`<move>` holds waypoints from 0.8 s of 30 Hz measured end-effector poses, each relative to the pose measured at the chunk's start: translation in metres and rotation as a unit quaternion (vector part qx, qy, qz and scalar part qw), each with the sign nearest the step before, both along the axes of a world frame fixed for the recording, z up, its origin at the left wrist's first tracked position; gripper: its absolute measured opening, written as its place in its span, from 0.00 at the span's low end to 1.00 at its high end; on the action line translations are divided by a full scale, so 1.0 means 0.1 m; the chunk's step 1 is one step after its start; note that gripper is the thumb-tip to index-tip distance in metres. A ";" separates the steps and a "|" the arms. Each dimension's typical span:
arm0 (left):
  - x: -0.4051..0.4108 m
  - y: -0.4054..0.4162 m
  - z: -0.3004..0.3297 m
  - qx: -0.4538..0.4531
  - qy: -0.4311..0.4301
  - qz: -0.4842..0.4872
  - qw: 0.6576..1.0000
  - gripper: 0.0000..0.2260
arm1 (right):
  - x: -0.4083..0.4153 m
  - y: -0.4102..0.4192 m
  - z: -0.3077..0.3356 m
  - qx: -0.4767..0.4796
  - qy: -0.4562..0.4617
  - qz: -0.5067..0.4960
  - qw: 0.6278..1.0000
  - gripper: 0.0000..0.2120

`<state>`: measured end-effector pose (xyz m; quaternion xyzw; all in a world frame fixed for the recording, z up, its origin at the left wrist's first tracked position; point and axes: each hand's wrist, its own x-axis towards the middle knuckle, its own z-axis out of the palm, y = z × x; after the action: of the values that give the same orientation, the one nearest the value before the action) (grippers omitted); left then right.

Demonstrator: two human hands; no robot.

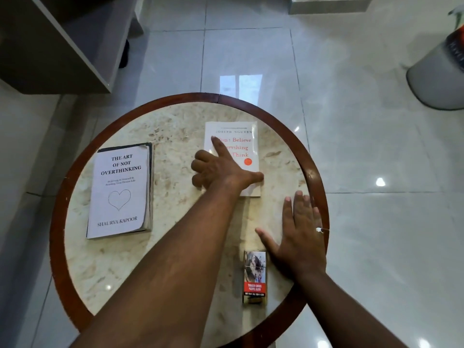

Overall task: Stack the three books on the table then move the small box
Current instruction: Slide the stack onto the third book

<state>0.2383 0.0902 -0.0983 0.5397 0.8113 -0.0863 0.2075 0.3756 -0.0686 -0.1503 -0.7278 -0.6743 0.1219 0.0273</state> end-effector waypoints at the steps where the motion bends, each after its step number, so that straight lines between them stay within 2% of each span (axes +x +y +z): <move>1: -0.06 0.00 0.01 -0.004 -0.001 0.002 1.000 0.65 | 0.00 0.00 0.00 -0.001 0.000 0.000 1.000 0.48; 5: -0.35 -0.04 0.07 -0.005 -0.011 0.015 1.000 0.66 | -0.01 0.00 0.00 -0.008 -0.001 -0.001 1.000 0.49; 8: -0.66 -0.09 0.16 0.023 -0.053 0.047 0.997 0.69 | 0.00 0.01 -0.01 -0.020 0.004 0.006 1.000 0.48; 14: -1.73 -0.23 0.41 0.078 -0.080 0.122 0.986 0.70 | 0.00 -0.01 -0.04 -0.016 0.002 0.002 1.000 0.48; 18: -2.29 -0.40 0.46 0.085 -0.067 0.155 0.982 0.70 | 0.00 -0.01 -0.05 -0.004 0.001 0.001 1.000 0.47; 24: -2.45 -0.60 0.26 0.045 -0.042 0.142 0.988 0.70 | 0.03 -0.02 -0.11 0.011 -0.011 0.000 1.000 0.46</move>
<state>-0.0064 0.0298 -0.0721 0.4314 0.8733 0.0035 0.2265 0.3786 -0.0705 -0.1614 -0.7289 -0.6757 0.1068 0.0279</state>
